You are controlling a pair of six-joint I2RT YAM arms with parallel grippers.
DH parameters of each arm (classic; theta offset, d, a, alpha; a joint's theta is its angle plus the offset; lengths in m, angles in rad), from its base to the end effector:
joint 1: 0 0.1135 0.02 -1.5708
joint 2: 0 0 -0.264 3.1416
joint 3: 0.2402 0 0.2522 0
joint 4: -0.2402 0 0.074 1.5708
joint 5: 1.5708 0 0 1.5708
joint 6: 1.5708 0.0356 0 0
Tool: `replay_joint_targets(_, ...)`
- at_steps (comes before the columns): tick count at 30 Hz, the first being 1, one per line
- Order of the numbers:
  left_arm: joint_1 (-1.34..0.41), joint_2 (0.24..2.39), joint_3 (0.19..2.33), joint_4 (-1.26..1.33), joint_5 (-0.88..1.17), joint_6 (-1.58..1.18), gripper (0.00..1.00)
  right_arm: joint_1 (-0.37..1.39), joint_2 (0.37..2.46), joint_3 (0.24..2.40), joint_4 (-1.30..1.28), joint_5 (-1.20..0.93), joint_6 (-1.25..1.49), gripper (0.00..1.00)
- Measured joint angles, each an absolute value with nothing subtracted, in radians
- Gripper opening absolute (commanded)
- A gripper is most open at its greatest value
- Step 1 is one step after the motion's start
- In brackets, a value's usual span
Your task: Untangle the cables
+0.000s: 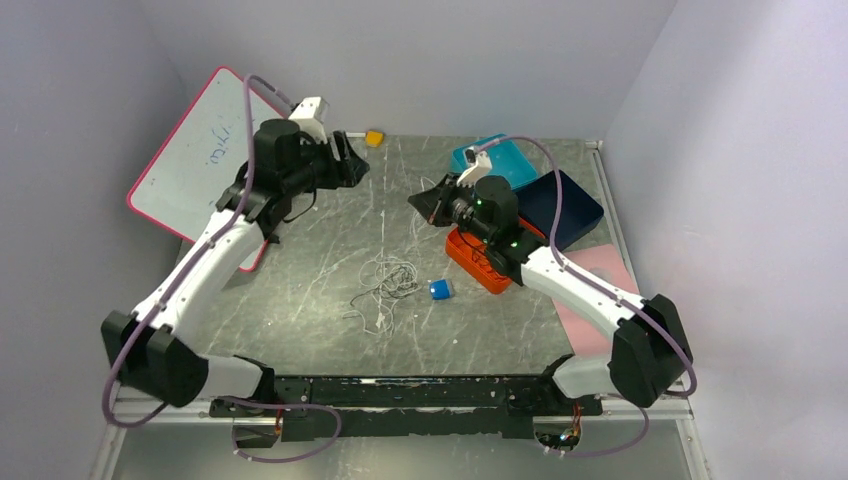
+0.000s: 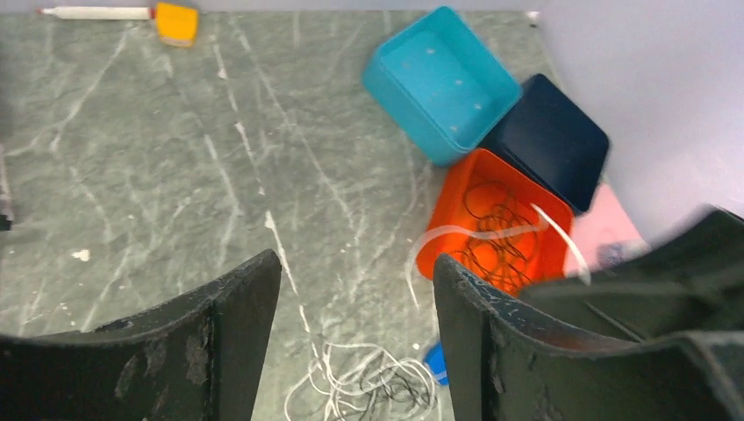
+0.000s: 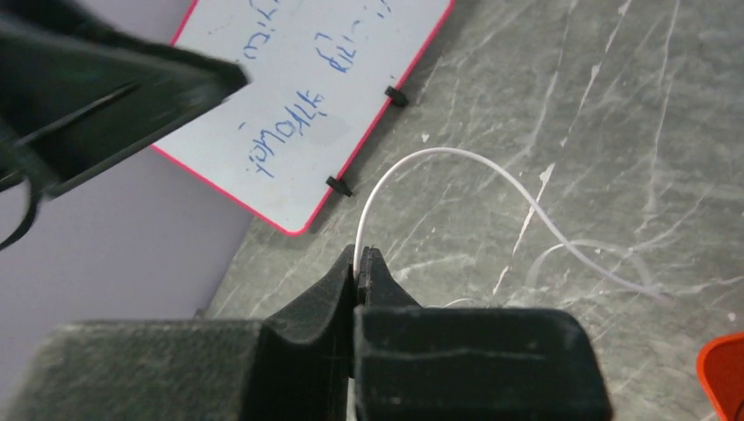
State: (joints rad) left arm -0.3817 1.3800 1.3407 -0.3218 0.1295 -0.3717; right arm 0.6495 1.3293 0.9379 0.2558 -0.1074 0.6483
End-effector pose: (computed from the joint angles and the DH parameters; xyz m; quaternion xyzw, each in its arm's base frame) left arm 0.2946 -0.1232 0.3844 0.0409 0.8207 -0.2582 0.5081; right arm 0.2482 0.1933 0.3171 -0.0357 0.7523 0.4290 0.4987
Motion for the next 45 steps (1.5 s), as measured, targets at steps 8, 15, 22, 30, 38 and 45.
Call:
replay_joint_targets(8, -0.381, 1.121, 1.044, -0.115, 0.323, -0.382, 0.68, 0.627, 1.409, 0.938, 0.245, -0.162, 0.748, 0.0)
replay_joint_targets(15, -0.434, 1.116, 0.87, 0.003, 0.401, -0.387, 0.68, 0.625, 1.443, 0.95, 0.23, -0.193, 0.807, 0.0)
replay_joint_targets(22, -0.573, 1.153, 0.785, 0.133, 0.396, -0.39, 0.64, 0.625, 1.433, 0.97, 0.215, -0.196, 0.849, 0.0)
replay_joint_targets(30, -0.648, 1.309, 0.782, 0.222, 0.294, -0.389, 0.59, 0.624, 1.419, 0.971, 0.212, -0.219, 0.885, 0.0)
replay_joint_targets(38, -0.682, 1.454, 0.777, 0.317, 0.237, -0.402, 0.53, 0.624, 1.365, 0.971, 0.212, -0.231, 0.905, 0.0)
replay_joint_targets(45, -0.751, 1.559, 0.772, 0.418, 0.185, -0.416, 0.46, 0.607, 1.325, 0.97, 0.135, -0.205, 0.906, 0.0)
